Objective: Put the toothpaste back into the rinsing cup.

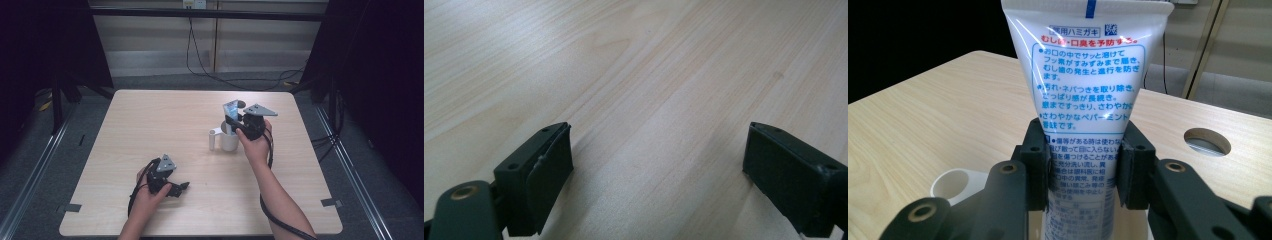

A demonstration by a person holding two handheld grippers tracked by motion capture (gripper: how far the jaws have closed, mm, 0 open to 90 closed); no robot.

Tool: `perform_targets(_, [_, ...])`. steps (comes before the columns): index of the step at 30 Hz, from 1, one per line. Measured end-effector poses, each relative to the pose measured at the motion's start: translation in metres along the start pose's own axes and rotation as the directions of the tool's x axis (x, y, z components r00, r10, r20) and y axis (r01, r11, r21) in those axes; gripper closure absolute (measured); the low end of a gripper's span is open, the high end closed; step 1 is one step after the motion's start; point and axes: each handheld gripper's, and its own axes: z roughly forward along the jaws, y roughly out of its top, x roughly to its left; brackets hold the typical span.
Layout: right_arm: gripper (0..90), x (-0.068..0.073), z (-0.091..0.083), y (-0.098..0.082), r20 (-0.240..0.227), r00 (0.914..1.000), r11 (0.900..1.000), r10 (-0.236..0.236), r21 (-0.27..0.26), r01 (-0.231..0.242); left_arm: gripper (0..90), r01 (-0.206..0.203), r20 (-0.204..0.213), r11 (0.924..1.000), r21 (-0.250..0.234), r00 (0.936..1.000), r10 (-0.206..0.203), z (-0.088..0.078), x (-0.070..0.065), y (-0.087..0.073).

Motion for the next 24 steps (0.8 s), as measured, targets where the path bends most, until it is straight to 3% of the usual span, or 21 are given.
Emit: perform_targets(24, [61.9,-0.0037,-0.0033,-0.0055,-0.006,1.0,0.999,-0.008,0.035,0.008,12.1,0.001,0.001,1.0,0.0,1.0,-0.001,0.0001,-0.0001,0.0])
